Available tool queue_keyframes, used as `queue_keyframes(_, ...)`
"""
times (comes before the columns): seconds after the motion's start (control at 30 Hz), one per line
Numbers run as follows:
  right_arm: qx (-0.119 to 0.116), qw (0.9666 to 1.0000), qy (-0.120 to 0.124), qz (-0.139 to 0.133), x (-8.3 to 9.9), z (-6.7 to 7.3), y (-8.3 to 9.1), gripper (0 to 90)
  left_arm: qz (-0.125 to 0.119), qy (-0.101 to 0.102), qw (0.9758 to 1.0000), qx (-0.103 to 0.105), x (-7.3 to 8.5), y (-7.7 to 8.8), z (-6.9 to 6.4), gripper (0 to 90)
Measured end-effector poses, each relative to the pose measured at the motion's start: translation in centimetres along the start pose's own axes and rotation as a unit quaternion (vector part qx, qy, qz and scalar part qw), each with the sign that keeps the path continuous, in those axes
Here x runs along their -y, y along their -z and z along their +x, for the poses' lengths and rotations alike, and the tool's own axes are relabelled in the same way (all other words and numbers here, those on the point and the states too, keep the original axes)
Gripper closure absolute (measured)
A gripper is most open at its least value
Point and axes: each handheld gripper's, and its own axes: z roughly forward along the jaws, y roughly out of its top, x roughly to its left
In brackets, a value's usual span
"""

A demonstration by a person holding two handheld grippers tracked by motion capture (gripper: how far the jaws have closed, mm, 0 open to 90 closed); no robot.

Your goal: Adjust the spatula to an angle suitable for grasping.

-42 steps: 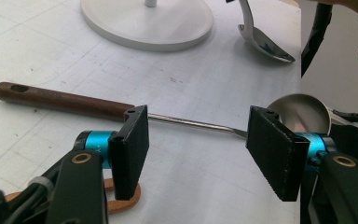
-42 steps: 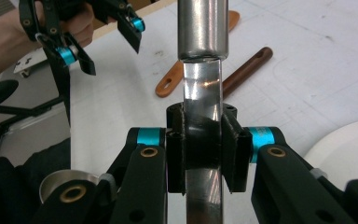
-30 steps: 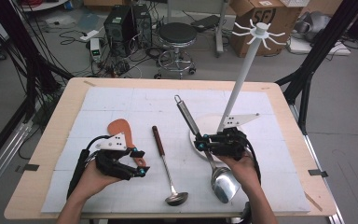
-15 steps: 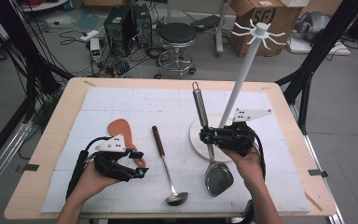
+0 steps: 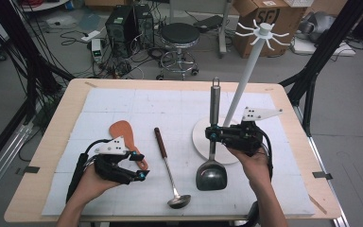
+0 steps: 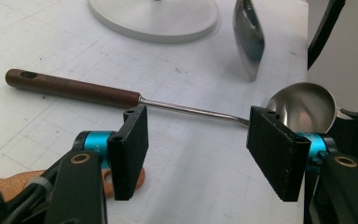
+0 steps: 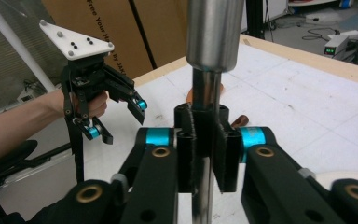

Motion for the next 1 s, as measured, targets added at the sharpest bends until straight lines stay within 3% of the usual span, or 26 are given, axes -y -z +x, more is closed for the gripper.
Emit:
queue_keyframes(0.17,0.0,0.9999,-0.008,-0.011,0.0,0.0,0.4,87.2,0.004,0.0,1.0,-0.006,0.2,0.1,0.0,38.2)
queue_keyframes(0.43,0.004,0.9998,0.008,-0.019,-0.6,0.3,1.0,87.2,-0.006,0.001,0.9995,-0.032,1.1,0.8,-0.2,31.9)
queue_keyframes(0.83,0.018,0.9993,0.018,-0.029,-1.9,0.1,2.0,87.2,-0.029,0.031,0.9976,-0.055,2.4,1.7,0.4,23.1)
queue_keyframes(1.0,0.019,0.9992,0.022,-0.028,-2.3,0.1,2.5,87.2,-0.031,0.031,0.997,-0.064,2.5,1.8,0.5,18.8)
